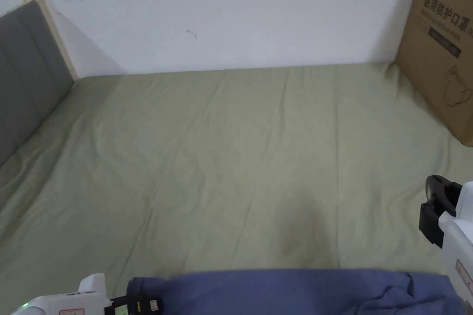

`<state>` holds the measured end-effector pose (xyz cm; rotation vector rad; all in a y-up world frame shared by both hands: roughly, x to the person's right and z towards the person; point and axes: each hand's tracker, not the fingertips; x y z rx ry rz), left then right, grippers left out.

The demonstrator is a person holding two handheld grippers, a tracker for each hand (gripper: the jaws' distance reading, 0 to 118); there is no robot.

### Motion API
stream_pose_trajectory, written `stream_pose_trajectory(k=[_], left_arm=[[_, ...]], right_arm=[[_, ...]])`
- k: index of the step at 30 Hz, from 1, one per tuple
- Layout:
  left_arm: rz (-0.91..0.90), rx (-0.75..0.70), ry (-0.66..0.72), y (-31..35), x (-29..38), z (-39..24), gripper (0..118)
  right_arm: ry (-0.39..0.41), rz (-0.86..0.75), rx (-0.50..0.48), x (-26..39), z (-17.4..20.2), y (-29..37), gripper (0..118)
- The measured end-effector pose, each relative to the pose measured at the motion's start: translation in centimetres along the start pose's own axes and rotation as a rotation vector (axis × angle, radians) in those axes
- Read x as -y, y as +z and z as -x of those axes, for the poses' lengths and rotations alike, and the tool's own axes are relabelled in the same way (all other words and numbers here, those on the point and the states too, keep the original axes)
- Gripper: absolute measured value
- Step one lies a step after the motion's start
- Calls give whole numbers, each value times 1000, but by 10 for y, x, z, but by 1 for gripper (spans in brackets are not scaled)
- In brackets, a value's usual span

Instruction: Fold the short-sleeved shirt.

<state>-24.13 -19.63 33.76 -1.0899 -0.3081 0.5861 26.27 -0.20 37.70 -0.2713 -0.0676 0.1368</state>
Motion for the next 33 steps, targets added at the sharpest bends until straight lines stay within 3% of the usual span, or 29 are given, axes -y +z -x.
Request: stream_pose_trajectory(k=[2,3,5,6,7,10,16,24,31,32,33], left_arm=[[-3,-32,-26,-15,17,-23,47],[-12,-38,-36,10,5,-25,36],[-35,-57,-35,8,20,-43,29],[-83,-12,46,8,28,-56,16],[-92,-20,39,21,-7,-2,15],[-135,-40,-30,34,1,-24,12],[-179,-37,-72,77,-33,5,11],[-261,-199,-53,128,-29,18,11],[-255,-245,-79,117,-20,-36,11],[-201,-299,-110,111,-24,-49,11],[-158,-382,-29,104,-26,-59,11]], right_arm=[[-2,1,1,1,-4,-1,1],[-3,0,4,0,-6,-1,1],[-5,-4,9,0,-9,0,1],[-7,-5,10,0,-11,0,1],[-8,-6,11,0,-13,0,1],[-9,-10,13,-2,-16,2,1],[-21,-41,3,-8,-18,7,1],[-35,-69,-14,-12,-19,18,1],[-54,-74,-14,-8,-30,21,1],[-57,-74,-15,-8,-31,21,1],[-60,-74,-15,-7,-33,21,1]])
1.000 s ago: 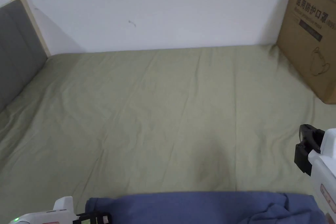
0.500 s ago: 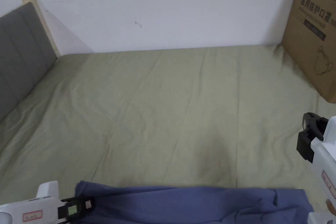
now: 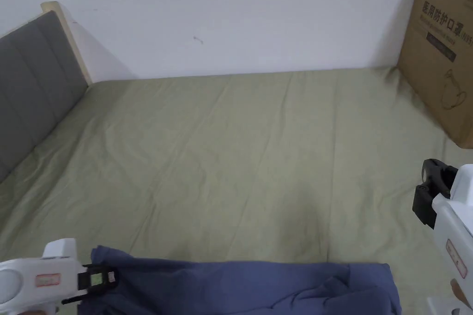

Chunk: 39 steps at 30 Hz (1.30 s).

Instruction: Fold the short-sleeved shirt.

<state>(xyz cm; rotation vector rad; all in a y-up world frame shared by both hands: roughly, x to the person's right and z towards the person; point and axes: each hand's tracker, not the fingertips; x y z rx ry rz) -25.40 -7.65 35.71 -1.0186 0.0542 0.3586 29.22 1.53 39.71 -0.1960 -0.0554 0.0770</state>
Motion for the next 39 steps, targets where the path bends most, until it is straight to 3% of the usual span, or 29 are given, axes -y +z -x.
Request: stream_pose_trajectory(k=[2,7,12,24,26,28,29,30,33,39], left_arm=[[-27,66,44,-9,-1,-2,11],[-52,180,-95,-12,2,-72,11],[6,232,-144,-37,18,-141,11],[181,156,-270,-131,75,-244,14],[211,130,-287,-135,81,-252,34],[199,160,-292,-129,83,-255,79],[191,199,-272,-125,83,-256,97],[178,227,-260,-116,82,-257,105],[93,261,-257,-89,74,-257,111],[-133,214,-285,-36,53,-237,109]], right_arm=[[-6,0,-1,1,-3,1,1],[-14,-2,1,2,-8,7,1],[-19,-4,10,2,-13,13,1],[-13,6,52,8,-37,24,1],[-11,9,57,9,-39,25,1],[-11,10,60,9,-41,25,1],[-13,11,61,9,-42,25,1],[-15,11,61,9,-42,25,1],[-20,8,62,7,-43,24,1],[-24,-15,55,1,-42,26,1]])
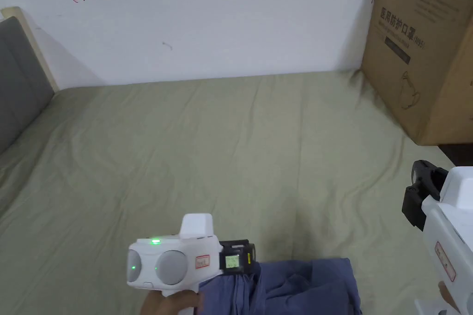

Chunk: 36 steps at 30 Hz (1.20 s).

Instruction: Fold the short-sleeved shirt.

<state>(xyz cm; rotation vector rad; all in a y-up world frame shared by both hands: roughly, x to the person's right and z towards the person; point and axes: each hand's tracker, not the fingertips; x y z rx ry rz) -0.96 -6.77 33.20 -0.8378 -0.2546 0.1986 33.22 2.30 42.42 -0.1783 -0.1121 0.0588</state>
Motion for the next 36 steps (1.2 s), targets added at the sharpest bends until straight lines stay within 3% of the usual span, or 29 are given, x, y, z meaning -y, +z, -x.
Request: stream_pose_trajectory(k=[2,6,8,18,26,30,36], left_arm=[[-76,-42,-24,11,1,7,94],[-111,-91,-43,8,10,22,19],[-105,-94,-53,-2,19,28,2],[97,-88,-102,-72,87,7,0],[160,-75,-153,-105,103,-34,0],[157,-77,-168,-101,99,-30,0],[27,84,-10,-38,51,7,0]], right_arm=[[-2,-7,-4,-2,1,0,1],[-1,-13,-9,-3,2,-1,1],[-3,-13,-10,-3,2,-1,1],[3,11,-3,5,-6,-2,1],[2,27,33,10,-23,-1,1],[-7,22,47,8,-26,2,1],[0,10,31,1,-18,3,1]])
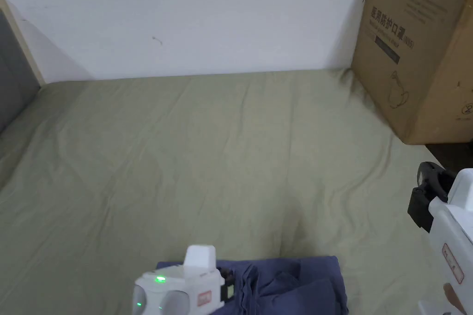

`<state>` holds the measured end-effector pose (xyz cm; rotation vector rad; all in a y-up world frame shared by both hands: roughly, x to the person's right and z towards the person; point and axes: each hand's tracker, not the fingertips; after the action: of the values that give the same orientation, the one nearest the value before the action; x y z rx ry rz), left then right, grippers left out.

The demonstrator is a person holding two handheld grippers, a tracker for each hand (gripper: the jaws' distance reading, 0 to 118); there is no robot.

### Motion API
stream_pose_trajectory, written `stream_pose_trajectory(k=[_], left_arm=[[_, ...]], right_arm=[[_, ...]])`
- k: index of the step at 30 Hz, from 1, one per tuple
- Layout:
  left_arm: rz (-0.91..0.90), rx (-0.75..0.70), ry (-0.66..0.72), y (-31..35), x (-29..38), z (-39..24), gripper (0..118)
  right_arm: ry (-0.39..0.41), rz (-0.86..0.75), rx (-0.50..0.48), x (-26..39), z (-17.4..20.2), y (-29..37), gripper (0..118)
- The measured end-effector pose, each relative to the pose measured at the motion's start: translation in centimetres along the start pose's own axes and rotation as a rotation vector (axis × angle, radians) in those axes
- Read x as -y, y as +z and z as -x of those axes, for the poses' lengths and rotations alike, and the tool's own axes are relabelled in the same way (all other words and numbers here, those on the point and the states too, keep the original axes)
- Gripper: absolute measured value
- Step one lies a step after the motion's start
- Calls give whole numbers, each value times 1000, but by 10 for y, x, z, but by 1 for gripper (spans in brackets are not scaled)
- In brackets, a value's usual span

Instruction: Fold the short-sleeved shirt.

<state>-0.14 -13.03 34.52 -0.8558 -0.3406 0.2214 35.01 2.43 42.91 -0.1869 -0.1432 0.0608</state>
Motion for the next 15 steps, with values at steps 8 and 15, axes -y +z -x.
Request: stream_pose_trajectory(k=[8,15], left_arm=[[-4,119,207,48,-39,106,15],[37,110,307,38,-22,168,109]], right_arm=[[6,-8,-40,-4,21,-2,1],[30,13,-66,0,36,-9,1]])
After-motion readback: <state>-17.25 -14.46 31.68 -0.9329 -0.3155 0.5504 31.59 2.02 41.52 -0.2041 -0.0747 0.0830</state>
